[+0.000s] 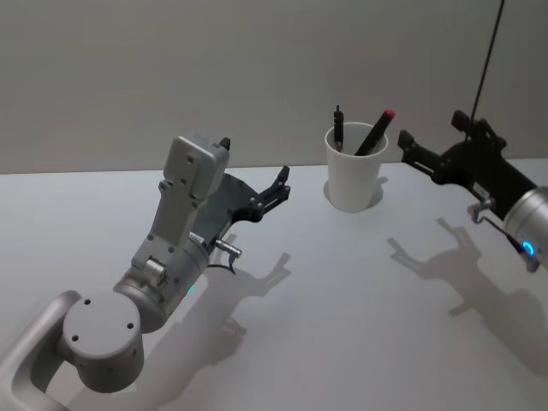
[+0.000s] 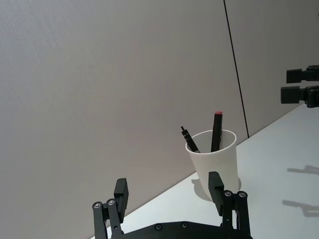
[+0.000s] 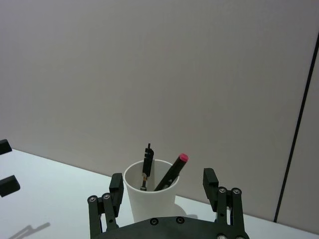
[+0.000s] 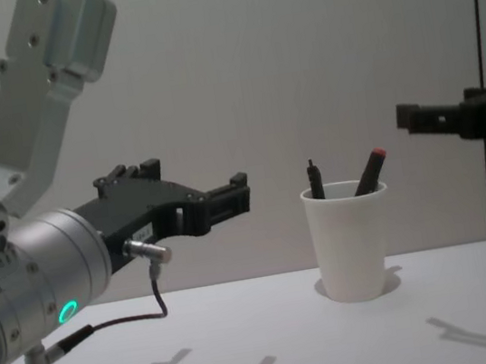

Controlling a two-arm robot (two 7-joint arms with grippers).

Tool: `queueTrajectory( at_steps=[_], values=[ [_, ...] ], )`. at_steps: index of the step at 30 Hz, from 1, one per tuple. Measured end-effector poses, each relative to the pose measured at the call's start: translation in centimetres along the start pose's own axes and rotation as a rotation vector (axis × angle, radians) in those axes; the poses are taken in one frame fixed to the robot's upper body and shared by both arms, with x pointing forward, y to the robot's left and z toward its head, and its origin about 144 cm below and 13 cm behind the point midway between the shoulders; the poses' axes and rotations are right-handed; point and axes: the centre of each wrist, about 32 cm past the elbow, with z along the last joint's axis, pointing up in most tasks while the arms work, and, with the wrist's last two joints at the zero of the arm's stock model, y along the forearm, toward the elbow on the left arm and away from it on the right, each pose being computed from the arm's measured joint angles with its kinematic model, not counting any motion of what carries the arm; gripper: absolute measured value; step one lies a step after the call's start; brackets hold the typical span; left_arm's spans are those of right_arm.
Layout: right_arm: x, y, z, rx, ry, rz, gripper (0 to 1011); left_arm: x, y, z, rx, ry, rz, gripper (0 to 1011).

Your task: Place the pen into the pen holder.

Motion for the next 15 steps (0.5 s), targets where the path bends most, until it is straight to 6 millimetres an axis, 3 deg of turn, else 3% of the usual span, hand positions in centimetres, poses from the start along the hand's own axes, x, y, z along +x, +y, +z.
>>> queueTrajectory(
  at_steps=[15],
  values=[
    [-2.4,-3.3,-2.0,-0.010,-0.023,-0.078,1001,0.0,0.0,0.0,0.002,0.000,0.001,1001]
  ],
)
